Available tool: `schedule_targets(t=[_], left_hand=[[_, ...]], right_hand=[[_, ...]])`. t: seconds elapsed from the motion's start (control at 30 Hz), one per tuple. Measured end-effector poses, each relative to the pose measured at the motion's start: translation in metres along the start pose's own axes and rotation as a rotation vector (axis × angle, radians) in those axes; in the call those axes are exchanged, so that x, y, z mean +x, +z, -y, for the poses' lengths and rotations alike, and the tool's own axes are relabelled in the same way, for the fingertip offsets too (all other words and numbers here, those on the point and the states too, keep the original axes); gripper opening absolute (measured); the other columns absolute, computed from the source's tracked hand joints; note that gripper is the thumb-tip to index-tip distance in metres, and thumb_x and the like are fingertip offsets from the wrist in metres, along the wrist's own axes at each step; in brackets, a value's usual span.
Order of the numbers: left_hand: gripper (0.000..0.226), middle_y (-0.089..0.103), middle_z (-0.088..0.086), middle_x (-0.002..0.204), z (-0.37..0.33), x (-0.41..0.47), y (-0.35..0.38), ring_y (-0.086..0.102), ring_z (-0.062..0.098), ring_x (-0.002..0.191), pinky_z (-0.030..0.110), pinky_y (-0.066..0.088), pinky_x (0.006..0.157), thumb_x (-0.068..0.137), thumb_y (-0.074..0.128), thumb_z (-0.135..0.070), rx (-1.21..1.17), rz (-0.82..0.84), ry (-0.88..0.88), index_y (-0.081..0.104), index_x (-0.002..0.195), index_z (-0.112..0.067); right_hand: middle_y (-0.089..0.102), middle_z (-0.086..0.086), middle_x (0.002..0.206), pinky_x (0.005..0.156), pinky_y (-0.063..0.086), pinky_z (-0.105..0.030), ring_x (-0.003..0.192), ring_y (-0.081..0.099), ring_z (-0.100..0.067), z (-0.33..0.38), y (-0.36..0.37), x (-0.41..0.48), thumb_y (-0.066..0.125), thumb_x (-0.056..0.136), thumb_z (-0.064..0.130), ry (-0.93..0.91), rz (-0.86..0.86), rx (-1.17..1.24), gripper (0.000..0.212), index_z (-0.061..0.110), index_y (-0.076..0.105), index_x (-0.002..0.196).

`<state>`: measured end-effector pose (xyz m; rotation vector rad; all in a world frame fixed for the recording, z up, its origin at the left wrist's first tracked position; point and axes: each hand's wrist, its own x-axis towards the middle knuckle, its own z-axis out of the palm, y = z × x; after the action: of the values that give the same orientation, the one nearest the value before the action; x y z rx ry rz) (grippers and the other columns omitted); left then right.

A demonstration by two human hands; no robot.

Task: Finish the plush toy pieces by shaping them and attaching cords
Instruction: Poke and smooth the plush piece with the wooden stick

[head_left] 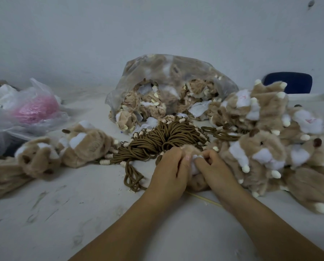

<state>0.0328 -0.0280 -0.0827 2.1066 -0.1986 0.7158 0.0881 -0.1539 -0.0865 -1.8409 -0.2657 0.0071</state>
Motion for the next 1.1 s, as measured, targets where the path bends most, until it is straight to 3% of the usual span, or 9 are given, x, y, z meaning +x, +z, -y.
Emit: schedule_targets(t=[0.23, 0.33, 0.43, 0.57, 0.7, 0.83, 0.93, 1.0, 1.1], left_hand=[[0.031, 0.043, -0.006, 0.066, 0.007, 0.003, -0.002, 0.040, 0.003, 0.059, 0.018, 0.034, 0.057, 0.104, 0.044, -0.025, -0.144, -0.071, -0.226, 0.041, 0.074, -0.018], [0.031, 0.042, -0.006, 0.066, 0.006, 0.002, -0.002, 0.040, 0.004, 0.059, 0.023, 0.036, 0.058, 0.104, 0.044, -0.024, -0.152, -0.065, -0.213, 0.041, 0.074, -0.018], [0.032, 0.041, -0.008, 0.065, 0.004, 0.001, -0.003, 0.039, 0.005, 0.059, 0.024, 0.035, 0.059, 0.104, 0.044, -0.022, -0.120, -0.055, -0.142, 0.040, 0.072, -0.020], [0.024, 0.038, -0.012, 0.071, 0.001, -0.001, -0.007, 0.039, 0.006, 0.062, 0.020, 0.030, 0.057, 0.102, 0.045, -0.024, 0.103, 0.046, 0.083, 0.039, 0.078, -0.022], [0.018, 0.035, -0.015, 0.074, -0.003, -0.001, -0.003, 0.035, 0.006, 0.065, 0.020, 0.027, 0.059, 0.101, 0.043, -0.024, 0.223, 0.086, 0.205, 0.039, 0.084, -0.020], [0.029, 0.041, -0.011, 0.067, -0.002, -0.001, 0.002, 0.042, 0.001, 0.060, 0.014, 0.034, 0.058, 0.104, 0.044, -0.024, -0.053, 0.012, -0.045, 0.042, 0.076, -0.021], [0.032, 0.045, -0.012, 0.063, 0.004, 0.002, 0.001, 0.041, 0.001, 0.059, 0.016, 0.037, 0.057, 0.104, 0.045, -0.023, -0.248, -0.101, -0.254, 0.044, 0.073, -0.021], [0.033, 0.047, -0.015, 0.060, 0.010, 0.004, -0.002, 0.045, 0.002, 0.059, 0.018, 0.041, 0.058, 0.104, 0.045, -0.023, -0.343, -0.164, -0.334, 0.045, 0.071, -0.021], [0.041, 0.051, -0.016, 0.058, 0.015, 0.006, -0.005, 0.047, -0.002, 0.057, 0.014, 0.042, 0.055, 0.104, 0.045, -0.026, -0.416, -0.201, -0.383, 0.050, 0.064, -0.031]], right_hand=[[0.062, 0.014, 0.075, 0.069, 0.043, -0.028, 0.075, 0.056, 0.001, 0.003, 0.005, -0.009, 0.046, 0.079, 0.061, -0.059, 0.111, 0.000, 0.037, 0.024, 0.051, 0.083], [0.063, 0.011, 0.073, 0.064, 0.046, -0.022, 0.070, 0.059, 0.001, 0.002, 0.006, -0.006, 0.052, 0.088, 0.049, -0.068, 0.105, -0.018, 0.026, 0.023, 0.051, 0.082], [0.057, 0.013, 0.063, 0.049, 0.042, -0.012, 0.057, 0.053, 0.004, 0.002, 0.002, -0.004, 0.056, 0.089, 0.038, -0.040, 0.145, 0.007, 0.022, 0.019, 0.050, 0.082], [0.058, 0.006, 0.066, 0.058, 0.043, -0.028, 0.063, 0.054, -0.007, 0.001, -0.001, -0.004, 0.054, 0.087, 0.040, 0.059, 0.219, 0.021, 0.023, 0.019, 0.050, 0.082], [0.055, 0.004, 0.073, 0.055, 0.035, -0.028, 0.066, 0.049, -0.009, 0.000, 0.001, -0.002, 0.049, 0.088, 0.029, 0.002, 0.021, -0.188, 0.012, 0.022, 0.044, 0.080], [0.059, 0.005, 0.073, 0.055, 0.035, -0.027, 0.068, 0.054, -0.008, 0.002, 0.002, -0.002, 0.053, 0.085, 0.036, -0.010, -0.041, -0.144, 0.014, 0.026, 0.046, 0.080], [0.058, 0.004, 0.059, 0.046, 0.037, -0.024, 0.052, 0.051, -0.010, 0.004, 0.002, -0.004, 0.058, 0.078, 0.048, 0.065, 0.160, 0.190, 0.019, 0.030, 0.053, 0.081], [0.057, 0.003, 0.057, 0.043, 0.039, -0.024, 0.049, 0.050, -0.008, 0.004, 0.001, -0.005, 0.062, 0.073, 0.049, 0.100, 0.309, 0.373, 0.035, 0.025, 0.057, 0.097], [0.067, 0.005, 0.075, 0.054, 0.049, -0.025, 0.061, 0.060, -0.007, 0.001, 0.000, -0.007, 0.068, 0.077, 0.040, 0.059, 0.403, 0.334, 0.040, 0.026, 0.057, 0.112]])
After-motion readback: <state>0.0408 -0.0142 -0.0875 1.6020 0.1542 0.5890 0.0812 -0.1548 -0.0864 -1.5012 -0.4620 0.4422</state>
